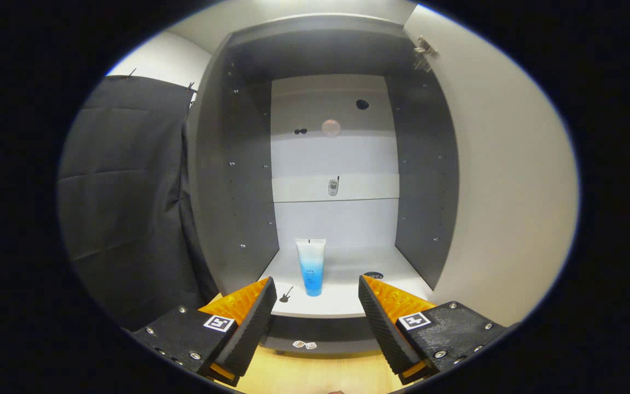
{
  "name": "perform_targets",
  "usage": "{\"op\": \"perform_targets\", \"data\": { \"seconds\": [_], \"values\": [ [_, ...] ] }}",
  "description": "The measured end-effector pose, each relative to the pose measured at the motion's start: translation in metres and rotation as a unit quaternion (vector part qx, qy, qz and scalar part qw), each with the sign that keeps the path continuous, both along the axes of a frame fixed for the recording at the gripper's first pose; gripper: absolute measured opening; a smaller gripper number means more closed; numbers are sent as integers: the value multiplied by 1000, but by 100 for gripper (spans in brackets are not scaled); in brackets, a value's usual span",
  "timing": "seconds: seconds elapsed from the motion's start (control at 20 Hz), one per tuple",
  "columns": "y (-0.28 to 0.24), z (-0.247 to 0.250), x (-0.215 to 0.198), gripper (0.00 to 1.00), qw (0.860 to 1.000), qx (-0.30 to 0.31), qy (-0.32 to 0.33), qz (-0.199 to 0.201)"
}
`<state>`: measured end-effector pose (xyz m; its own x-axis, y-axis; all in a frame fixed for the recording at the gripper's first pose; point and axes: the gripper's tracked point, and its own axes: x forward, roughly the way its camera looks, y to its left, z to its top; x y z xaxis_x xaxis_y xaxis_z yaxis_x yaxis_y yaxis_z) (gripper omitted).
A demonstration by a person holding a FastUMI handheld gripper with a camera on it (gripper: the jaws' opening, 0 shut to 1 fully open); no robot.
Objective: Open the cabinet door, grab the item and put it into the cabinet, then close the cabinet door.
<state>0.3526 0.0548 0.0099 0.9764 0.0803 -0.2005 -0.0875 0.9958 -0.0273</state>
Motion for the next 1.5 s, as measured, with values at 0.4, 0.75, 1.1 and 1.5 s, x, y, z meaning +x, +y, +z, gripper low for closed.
{"op": "perform_targets", "data": {
  "seconds": [0.4, 0.75, 1.1, 1.5],
  "values": [
    [-12, 5, -112, 93, 999, 17, -38, -16],
    [-40, -5, -185, 93, 999, 3, -27, -42],
    [-111, 4, -231, 93, 993, -12, -36, -116],
    [-206, 27, -279, 93, 976, -28, -43, -212]
  ]
}}
